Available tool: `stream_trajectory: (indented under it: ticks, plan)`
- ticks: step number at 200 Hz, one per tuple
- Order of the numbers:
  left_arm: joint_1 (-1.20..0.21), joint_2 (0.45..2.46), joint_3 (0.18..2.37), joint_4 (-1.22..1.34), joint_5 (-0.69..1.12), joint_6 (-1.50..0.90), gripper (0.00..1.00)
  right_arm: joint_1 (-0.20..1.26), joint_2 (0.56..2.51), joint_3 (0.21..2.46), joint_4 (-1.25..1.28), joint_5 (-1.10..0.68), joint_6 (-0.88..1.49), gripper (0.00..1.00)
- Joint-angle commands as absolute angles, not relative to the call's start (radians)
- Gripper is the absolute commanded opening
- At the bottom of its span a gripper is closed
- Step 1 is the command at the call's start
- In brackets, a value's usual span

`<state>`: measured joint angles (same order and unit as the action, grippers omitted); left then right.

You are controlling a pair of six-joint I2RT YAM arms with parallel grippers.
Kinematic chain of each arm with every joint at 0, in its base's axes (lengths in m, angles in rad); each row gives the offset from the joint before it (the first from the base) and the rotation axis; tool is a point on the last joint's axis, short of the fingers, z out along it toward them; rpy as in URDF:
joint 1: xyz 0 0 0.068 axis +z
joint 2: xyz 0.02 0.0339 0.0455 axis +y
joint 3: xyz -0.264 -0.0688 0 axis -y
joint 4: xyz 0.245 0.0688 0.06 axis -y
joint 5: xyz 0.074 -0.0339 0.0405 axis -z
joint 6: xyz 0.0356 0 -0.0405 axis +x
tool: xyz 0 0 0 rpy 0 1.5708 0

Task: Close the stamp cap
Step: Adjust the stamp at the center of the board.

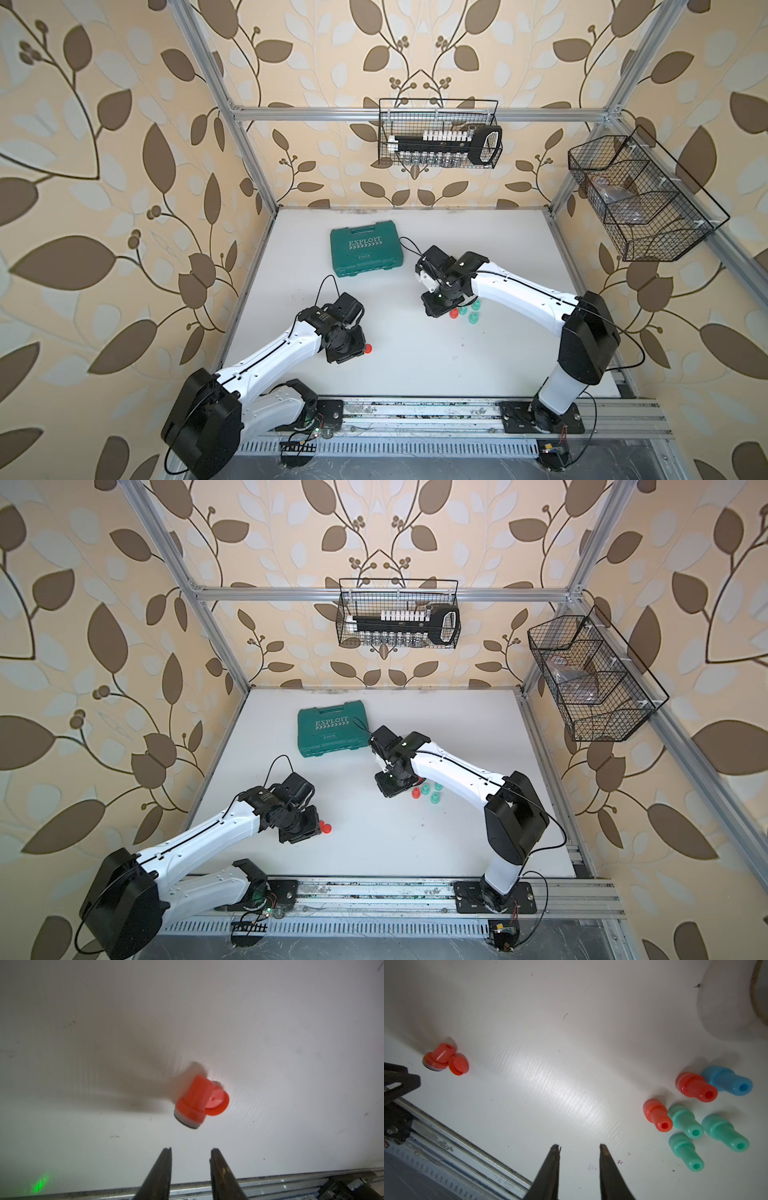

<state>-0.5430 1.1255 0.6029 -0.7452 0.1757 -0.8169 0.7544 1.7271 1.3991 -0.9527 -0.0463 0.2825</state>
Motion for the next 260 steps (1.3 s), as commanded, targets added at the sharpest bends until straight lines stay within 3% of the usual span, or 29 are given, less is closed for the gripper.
stream_trajectory:
  ticks: [1,188,260]
  plan:
    - [-0.552,1.150,0.592,-0.695,0.173,-0.811,0.34,0.752,1.726,1.402,-0.954,-0.061,0.273,0.29]
    - [-0.551,1.362,0.759,-0.588,0.081,-0.623,0.35,0.756,1.702,1.382,-0.958,-0.062,0.266,0.30]
    - [-0.522,1.207,0.779,-0.673,0.019,-0.636,0.36,0.804,1.641,1.258,-0.631,-0.200,0.084,0.30]
